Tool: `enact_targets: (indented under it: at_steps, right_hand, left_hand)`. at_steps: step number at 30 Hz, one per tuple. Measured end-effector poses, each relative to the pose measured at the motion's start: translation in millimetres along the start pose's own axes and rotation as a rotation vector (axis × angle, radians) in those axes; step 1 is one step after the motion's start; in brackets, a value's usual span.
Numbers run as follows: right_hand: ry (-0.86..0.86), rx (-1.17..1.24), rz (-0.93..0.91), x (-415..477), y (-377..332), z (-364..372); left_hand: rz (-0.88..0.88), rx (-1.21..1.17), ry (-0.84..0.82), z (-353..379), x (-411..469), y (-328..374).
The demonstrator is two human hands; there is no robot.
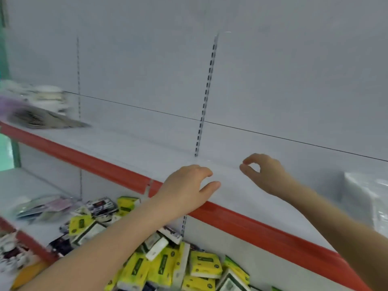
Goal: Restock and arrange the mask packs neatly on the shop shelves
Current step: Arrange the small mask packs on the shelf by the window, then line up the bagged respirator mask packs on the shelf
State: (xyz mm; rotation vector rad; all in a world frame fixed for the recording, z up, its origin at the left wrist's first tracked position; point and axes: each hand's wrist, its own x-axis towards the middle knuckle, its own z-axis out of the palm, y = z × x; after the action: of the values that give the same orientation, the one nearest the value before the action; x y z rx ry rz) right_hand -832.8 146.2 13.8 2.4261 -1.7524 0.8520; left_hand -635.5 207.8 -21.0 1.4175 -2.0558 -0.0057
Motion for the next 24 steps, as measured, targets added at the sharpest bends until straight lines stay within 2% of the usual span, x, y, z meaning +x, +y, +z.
enact_targets:
  at_steps: [12, 24]
  right_hand:
    - [-0.162, 0.111, -0.341, 107, -284, 151]
    - [-0.213, 0.132, -0.545, 226, -481, 248]
  left_hand:
    - [-0.239, 0.211, 0.115, -174, -91, -257]
    - [-0.341, 0.279, 0.242, -260, -102, -438]
